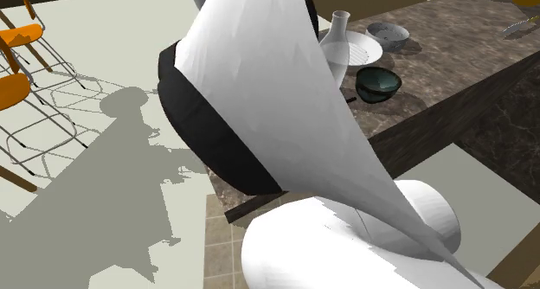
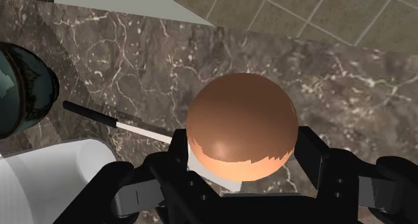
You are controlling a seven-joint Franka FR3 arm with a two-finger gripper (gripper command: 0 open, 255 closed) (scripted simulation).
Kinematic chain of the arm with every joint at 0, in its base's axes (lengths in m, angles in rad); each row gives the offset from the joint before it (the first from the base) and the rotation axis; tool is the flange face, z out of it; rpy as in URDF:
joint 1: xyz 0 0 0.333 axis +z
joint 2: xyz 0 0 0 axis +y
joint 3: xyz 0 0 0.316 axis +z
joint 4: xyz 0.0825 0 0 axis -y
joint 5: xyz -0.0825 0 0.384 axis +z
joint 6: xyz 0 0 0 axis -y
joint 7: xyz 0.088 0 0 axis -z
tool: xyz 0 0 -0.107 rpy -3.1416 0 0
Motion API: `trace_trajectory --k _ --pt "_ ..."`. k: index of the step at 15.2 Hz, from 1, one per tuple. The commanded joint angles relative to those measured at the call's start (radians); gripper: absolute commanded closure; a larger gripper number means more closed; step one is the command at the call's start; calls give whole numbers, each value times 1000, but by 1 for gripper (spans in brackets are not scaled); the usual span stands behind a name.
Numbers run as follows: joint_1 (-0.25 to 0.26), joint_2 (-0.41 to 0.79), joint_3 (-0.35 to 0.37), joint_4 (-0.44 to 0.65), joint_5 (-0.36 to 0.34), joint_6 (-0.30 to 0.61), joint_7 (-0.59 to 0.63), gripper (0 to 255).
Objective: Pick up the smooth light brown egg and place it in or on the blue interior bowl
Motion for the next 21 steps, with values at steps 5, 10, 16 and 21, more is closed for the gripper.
trace_trajectory --k 5,10,16,21 --pt "2 -31 -11 67 6 -92 -36 255" --pt "2 -46 -18 125 9 -161 -61 255" --pt "-54 -1 -89 172 -54 -136 -133 255" --pt "-136 112 -195 224 -147 -34 -222 255"
